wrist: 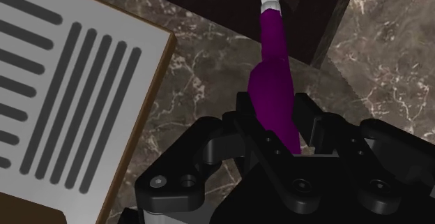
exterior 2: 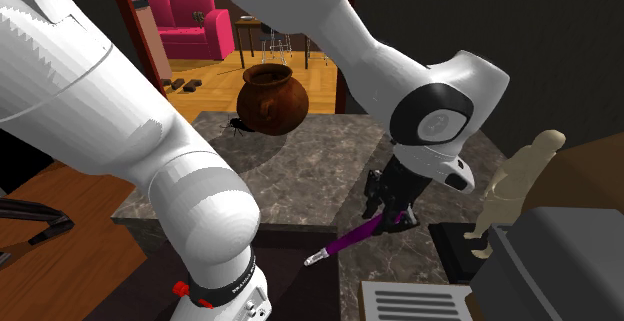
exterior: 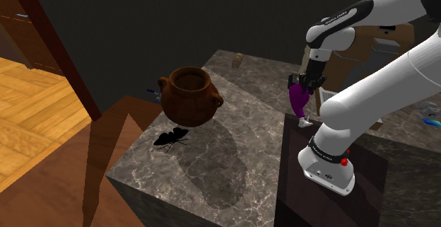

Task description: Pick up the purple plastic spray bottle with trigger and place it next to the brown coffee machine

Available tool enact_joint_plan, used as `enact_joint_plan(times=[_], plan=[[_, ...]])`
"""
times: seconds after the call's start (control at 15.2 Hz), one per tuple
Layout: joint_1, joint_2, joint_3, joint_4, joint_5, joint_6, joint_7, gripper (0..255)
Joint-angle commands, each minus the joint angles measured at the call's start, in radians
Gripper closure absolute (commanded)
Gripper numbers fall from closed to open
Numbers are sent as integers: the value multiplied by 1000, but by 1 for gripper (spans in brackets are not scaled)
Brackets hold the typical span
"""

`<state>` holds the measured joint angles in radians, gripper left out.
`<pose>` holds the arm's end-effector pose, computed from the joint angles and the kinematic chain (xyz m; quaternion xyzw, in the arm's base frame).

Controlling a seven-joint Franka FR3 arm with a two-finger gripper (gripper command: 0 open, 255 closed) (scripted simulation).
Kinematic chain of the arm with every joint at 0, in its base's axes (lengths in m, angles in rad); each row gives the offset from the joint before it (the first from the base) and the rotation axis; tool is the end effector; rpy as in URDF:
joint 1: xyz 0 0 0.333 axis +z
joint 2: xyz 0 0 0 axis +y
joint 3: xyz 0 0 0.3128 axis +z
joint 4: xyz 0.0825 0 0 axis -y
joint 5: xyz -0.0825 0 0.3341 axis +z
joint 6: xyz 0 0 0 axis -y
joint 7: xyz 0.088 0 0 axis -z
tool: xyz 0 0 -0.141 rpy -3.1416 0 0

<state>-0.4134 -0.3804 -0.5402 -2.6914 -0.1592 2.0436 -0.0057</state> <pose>0.1799 -0.2535 0.3134 -0.9117 0.3804 0.1226 0.0954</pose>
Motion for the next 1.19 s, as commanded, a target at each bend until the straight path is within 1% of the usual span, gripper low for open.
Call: enact_joint_plan(times=[0.0,0.33,0.59,1.12], plan=[[1,5,-1,-9,1,-2,-1,0],[1,3,-1,-8,1,-4,-1,0],[1,-37,20,98,7,-147,6,0],[1,-37,20,98,7,-147,6,0]])
